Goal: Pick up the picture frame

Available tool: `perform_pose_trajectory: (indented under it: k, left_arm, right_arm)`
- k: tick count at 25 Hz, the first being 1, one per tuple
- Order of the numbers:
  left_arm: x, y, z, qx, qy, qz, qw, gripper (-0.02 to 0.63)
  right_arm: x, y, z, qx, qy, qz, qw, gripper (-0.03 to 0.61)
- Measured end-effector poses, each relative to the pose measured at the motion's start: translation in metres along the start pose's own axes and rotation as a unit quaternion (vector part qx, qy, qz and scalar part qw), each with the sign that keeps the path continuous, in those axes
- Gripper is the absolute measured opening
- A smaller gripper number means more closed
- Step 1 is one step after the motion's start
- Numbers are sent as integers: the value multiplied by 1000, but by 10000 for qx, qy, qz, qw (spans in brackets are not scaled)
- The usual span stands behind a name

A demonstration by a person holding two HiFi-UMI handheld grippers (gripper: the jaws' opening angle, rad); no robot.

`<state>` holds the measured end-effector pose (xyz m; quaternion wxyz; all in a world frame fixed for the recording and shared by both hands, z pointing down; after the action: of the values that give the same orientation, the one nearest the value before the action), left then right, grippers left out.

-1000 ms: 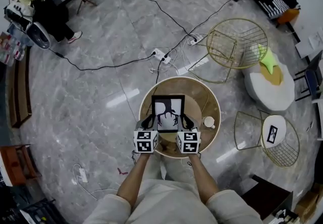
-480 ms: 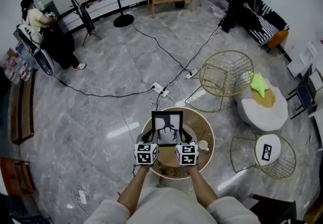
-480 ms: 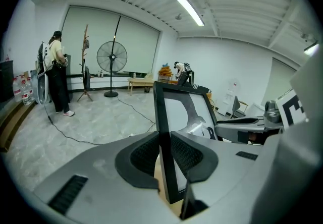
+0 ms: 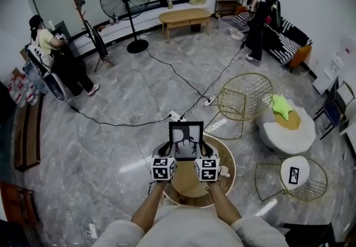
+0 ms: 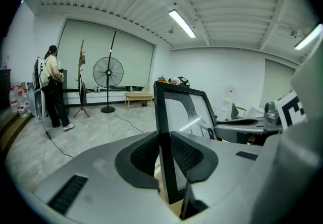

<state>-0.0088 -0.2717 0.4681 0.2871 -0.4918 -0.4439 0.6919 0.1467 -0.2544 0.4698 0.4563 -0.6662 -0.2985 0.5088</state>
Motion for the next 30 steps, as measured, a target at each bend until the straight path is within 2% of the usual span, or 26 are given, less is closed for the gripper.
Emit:
perform_pose_trajectory:
  k: [18,30]
  left_arm:
    - [17,80,-21,-249,-149,-874,9957,72]
    - [22,77,-21,-276,-114,-847,9960,72]
  right_arm:
    - [28,81,-14,340,-169,-845,9957,72]
    - [31,77,-10,357,-162,-796,9961,72]
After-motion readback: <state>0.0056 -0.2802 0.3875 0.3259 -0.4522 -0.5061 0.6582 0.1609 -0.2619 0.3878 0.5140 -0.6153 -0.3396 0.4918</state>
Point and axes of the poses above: the fingertips, and each gripper's own axes: x backward along the fingers, z to its left, y out of its top, the point moved 3 cm from there along x, backward along the fingers, and after that the axes turned 7 degrees about y, right-handed, at the moved point
